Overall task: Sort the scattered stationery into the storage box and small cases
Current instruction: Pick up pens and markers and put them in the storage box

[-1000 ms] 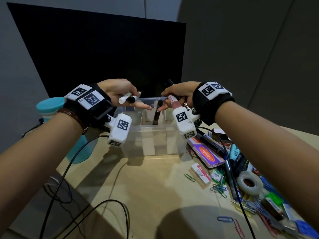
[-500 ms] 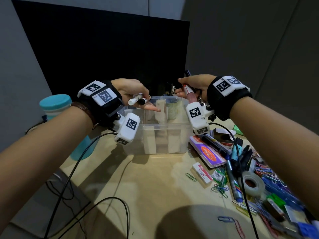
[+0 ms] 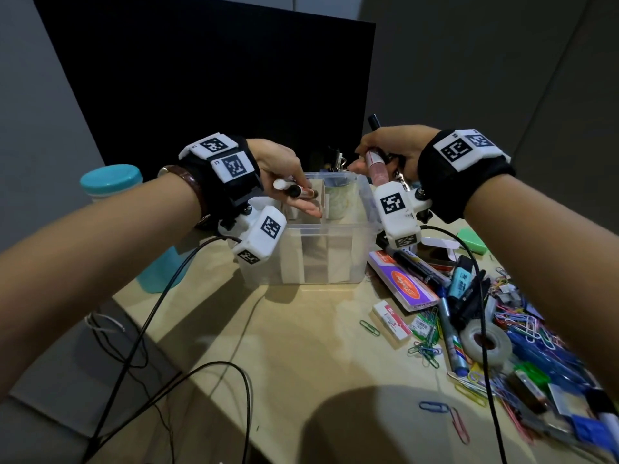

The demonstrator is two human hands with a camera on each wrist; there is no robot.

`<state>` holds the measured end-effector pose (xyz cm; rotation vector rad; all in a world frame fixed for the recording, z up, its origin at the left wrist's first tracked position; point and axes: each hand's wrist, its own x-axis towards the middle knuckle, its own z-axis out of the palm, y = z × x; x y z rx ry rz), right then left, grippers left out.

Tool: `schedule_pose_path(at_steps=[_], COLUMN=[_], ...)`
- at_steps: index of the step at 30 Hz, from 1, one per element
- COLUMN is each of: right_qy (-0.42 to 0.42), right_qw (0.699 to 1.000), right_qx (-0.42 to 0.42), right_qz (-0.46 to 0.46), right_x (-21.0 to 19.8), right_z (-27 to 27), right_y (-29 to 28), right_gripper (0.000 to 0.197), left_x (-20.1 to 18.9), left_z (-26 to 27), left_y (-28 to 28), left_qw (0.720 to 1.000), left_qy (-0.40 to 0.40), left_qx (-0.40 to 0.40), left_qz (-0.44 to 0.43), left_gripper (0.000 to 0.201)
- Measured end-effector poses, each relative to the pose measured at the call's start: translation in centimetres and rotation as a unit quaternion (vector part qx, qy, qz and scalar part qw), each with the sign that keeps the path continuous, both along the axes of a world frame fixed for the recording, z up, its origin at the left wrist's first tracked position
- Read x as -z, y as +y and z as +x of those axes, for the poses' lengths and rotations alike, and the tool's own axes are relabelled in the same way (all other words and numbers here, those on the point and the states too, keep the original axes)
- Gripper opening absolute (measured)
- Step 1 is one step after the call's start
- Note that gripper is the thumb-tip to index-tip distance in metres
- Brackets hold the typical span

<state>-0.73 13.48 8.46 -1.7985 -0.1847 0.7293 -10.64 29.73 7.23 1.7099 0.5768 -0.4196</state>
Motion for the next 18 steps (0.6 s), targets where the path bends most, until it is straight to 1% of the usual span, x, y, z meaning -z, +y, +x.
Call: schedule_pose_path(at_steps=[2,6,8,10,13,15,18], right_qy=[0.005,0.004,-0.003,-0.013,-0.034,-0.048,-0.043], right_qw=[1.000,1.000,1.000,0.999,0.999,0.998,0.998], right_qx=[0.003,0.013,0.025,0.028,0.023,0.026,0.023], right_qz=[0.002,0.008,0.017,0.008,-0.030,-0.044,-0.034], right_x=[-0.1,0.0,0.2,0.3,0.3,0.3,0.3], right_z=[0.1,0.0,0.1,0.1,0.0,0.0,0.1], right_y=[-0.3,-0.7,-0.8,-0.9,-0.9,-0.9,-0.8], right_gripper=[0.016,0.014,0.011,0.010,0.020,0.026,0.025], left_x=[0.3,0.8,1.0,0.9,1.1,1.2,0.5], left_z=[0.2,0.9,1.3,1.8,2.5,2.8,2.2], left_y=[-0.3,-0.6,-0.4,-0.1,0.2,0.3,0.0], left_qw=[1.000,0.999,0.998,0.997,0.996,0.995,0.995], left_qy=[0.010,0.005,0.015,0.026,0.056,0.066,0.079], left_qx=[-0.008,-0.028,-0.031,-0.027,-0.020,-0.013,-0.025], left_qz=[0.007,0.043,0.061,0.061,0.065,0.075,0.055], left_gripper=[0.038,0.043,0.043,0.041,0.044,0.052,0.064])
